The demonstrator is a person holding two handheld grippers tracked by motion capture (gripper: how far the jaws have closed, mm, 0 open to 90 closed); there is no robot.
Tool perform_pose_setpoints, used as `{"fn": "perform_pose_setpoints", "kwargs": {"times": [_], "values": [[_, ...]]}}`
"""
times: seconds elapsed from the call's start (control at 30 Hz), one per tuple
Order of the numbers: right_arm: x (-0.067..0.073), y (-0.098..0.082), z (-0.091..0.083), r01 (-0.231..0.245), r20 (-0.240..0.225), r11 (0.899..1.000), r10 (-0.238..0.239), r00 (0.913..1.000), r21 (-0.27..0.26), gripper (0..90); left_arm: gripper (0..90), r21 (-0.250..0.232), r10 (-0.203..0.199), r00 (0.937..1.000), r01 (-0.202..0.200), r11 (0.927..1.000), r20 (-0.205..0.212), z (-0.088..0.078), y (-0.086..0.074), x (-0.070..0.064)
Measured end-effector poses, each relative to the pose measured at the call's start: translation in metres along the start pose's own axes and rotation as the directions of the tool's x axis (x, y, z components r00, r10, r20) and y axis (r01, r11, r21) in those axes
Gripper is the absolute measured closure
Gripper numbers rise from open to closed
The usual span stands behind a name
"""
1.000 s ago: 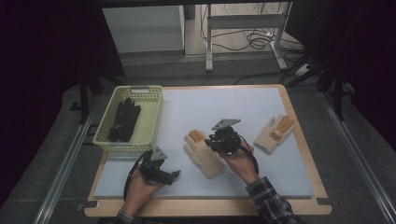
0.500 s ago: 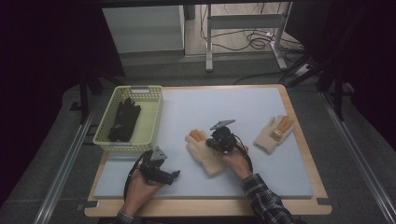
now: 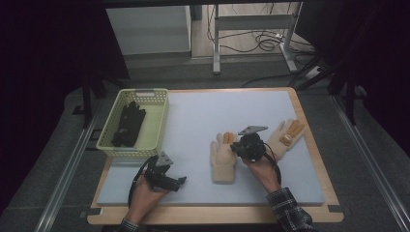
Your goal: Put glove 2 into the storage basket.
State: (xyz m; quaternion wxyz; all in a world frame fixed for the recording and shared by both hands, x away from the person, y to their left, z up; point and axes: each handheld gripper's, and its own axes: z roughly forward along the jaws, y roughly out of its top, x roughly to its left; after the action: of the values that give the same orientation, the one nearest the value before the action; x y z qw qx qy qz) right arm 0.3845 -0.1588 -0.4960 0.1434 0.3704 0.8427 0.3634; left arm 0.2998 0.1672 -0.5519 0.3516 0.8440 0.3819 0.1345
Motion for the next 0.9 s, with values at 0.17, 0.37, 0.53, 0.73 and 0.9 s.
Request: {"fn": "perform_pose_setpoints", "kwargs": {"times": [0.17, 0.37, 0.53, 0.73, 0.9], "values": [[-0.02, 0.0, -0.013, -0.023, 0.034, 0.999, 0.024, 0.9991, -0.038, 63.4, 1.6, 0.0, 0.0, 1.0, 0.0, 1.0, 0.0, 0.0, 0.0, 0.0], [-0.048, -0.006, -0.028, -0.04, 0.114, 0.999, 0.044, 0.9925, -0.035, 59.7, 1.6, -0.001, -0.001, 1.0, 0.001, 1.0, 0.0, 0.0, 0.0, 0.0], [-0.08, -0.018, -0.044, -0.081, 0.187, 0.996, 0.087, 0.9785, -0.039, 58.4, 1.6, -0.001, -0.001, 1.0, 0.001, 1.0, 0.0, 0.0, 0.0, 0.0], [-0.11, -0.031, -0.063, -0.121, 0.249, 0.991, 0.131, 0.9597, -0.053, 57.5, 1.6, 0.0, 0.001, 1.0, -0.001, 1.0, 0.0, 0.0, 0.0, 0.0], [-0.129, -0.041, -0.072, -0.15, 0.292, 0.987, 0.159, 0.943, -0.056, 52.2, 1.6, 0.0, 0.001, 1.0, -0.001, 1.0, 0.001, 0.0, 0.0, 0.0]]}}
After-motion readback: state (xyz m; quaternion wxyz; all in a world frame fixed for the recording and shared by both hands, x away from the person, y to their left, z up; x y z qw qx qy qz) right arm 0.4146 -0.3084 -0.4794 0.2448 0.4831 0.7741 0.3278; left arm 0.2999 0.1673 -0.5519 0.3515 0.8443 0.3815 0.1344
